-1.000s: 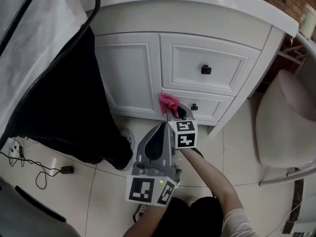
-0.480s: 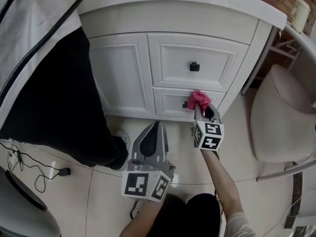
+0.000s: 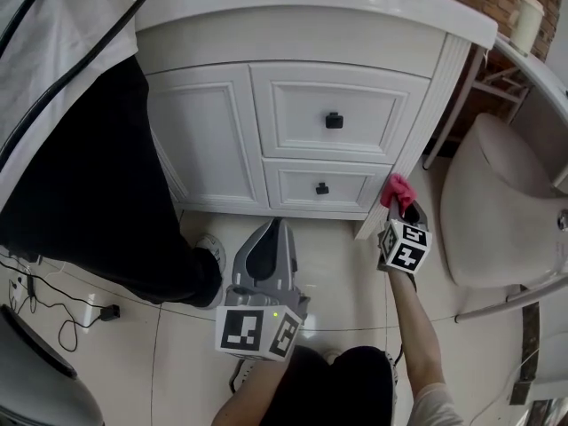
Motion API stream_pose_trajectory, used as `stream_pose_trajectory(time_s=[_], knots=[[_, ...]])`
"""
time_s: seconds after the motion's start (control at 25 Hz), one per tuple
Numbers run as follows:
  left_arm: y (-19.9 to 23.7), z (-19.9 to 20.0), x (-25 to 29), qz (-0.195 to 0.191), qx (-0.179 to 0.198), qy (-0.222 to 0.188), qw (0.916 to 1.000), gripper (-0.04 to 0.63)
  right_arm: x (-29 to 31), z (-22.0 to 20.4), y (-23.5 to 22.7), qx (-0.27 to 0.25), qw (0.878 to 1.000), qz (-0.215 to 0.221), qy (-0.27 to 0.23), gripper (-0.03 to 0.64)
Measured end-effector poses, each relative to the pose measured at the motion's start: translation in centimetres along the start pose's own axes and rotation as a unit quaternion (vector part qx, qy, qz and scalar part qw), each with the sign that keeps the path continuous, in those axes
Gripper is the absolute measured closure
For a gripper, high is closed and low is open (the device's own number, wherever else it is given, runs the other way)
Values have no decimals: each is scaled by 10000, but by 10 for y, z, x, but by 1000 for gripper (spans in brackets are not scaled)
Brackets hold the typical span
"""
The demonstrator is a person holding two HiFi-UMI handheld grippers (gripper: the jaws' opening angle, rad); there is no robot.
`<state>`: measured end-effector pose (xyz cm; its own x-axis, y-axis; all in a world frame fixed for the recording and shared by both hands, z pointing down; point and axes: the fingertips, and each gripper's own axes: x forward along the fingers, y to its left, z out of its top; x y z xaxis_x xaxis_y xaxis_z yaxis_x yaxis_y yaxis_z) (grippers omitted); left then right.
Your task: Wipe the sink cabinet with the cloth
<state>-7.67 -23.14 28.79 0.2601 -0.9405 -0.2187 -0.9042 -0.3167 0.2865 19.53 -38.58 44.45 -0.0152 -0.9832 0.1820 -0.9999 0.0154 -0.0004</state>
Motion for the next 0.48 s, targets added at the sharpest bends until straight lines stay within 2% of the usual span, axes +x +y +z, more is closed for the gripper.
stream_pose_trajectory(time_s=[0.12, 0.2, 0.28, 0.4, 0.48], knots=[[3, 1, 3, -29, 29, -49, 10000, 591, -10, 0, 42, -3, 9988, 486, -98, 555], [13, -1, 9, -74, 321, -31, 9995, 591, -17, -2, 92, -21, 9946, 1031, -111, 555], [36, -5, 17, 56, 708, 31, 9975, 591, -22, -6, 148, -90, 9865, 1633, -100, 555], [73, -15, 25, 339, 1013, 33, 9943, 591, -19, -16, 229, -372, 9707, 2371, -109, 555], [87, -28, 28, 311, 1197, 76, 9923, 591, -14, -29, 273, -622, 9599, 2730, -98, 555]])
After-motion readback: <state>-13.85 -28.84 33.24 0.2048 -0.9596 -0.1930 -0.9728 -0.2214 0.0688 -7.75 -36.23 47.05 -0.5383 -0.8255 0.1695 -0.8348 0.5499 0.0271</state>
